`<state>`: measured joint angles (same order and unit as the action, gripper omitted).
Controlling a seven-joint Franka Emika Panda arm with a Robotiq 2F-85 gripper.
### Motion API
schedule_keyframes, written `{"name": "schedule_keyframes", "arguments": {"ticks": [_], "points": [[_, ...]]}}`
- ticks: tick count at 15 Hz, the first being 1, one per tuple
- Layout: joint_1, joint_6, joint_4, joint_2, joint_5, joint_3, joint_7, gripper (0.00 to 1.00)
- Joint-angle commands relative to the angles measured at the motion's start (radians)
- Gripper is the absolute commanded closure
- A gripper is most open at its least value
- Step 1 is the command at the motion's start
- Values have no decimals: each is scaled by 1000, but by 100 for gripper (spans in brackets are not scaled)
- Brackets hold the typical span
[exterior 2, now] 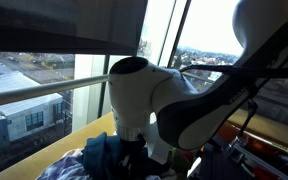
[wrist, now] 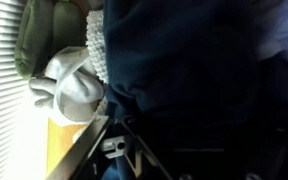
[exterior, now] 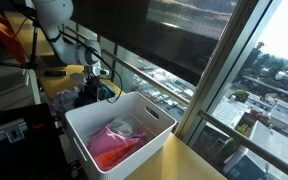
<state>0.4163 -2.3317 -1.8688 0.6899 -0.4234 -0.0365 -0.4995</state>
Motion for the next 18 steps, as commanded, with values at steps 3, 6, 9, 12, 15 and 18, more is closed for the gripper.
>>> {"name": "schedule_keyframes", "arguments": {"ticks": [3,6,9,12,15,18], "points": [[-16,19,-105,-140,33,28,7,79],[-50,26,-191,-288,49,32,16,99],[-103,39,-222,-412,75,30,23,97],[-165,60,-237,-544,111,23,36,97],[-228,83,-224,-663,143,22,65,97],[-296,122,-178,-759,171,29,95,97]]}}
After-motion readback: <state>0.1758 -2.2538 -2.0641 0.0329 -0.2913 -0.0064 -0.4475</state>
